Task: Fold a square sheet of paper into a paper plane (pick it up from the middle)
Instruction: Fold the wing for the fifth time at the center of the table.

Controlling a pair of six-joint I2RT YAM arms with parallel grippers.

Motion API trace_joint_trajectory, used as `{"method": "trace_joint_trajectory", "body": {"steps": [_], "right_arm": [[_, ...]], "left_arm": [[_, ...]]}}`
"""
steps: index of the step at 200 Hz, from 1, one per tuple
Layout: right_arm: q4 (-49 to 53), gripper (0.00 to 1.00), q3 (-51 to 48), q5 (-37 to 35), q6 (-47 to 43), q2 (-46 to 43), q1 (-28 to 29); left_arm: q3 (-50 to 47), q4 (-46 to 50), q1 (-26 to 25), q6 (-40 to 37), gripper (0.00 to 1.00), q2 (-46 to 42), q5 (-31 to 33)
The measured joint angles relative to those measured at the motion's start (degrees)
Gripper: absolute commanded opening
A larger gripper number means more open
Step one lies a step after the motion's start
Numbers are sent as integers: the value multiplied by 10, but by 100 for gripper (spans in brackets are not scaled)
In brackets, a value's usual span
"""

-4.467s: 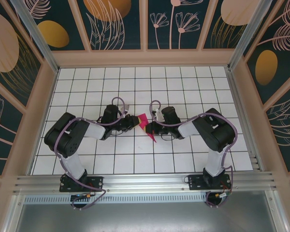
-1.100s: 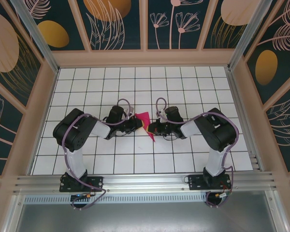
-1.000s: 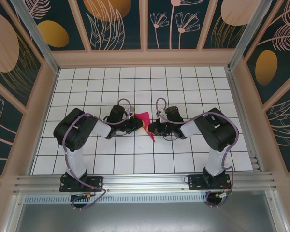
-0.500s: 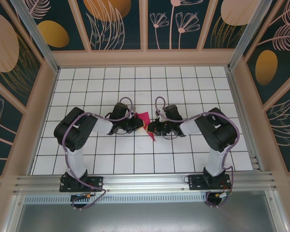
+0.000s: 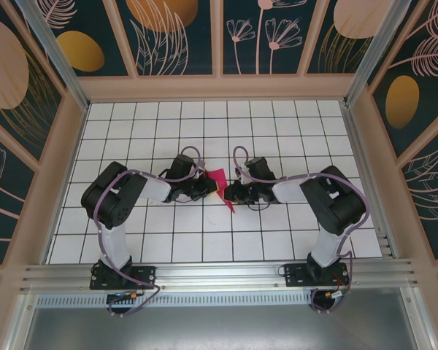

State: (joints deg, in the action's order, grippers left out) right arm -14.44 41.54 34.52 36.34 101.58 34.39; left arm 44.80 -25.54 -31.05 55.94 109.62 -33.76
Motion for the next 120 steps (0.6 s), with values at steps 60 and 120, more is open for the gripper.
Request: {"method": "trace_joint_trajectory", "body": {"steps": [60, 120], "right_arm": [[2, 2, -2, -17, -7, 0, 7], [-75, 0, -43, 5, 7, -2, -5]], "left_arm": [[10, 27, -4, -7, 6, -5, 12], [6, 30, -4, -26, 26, -47, 28]]}}
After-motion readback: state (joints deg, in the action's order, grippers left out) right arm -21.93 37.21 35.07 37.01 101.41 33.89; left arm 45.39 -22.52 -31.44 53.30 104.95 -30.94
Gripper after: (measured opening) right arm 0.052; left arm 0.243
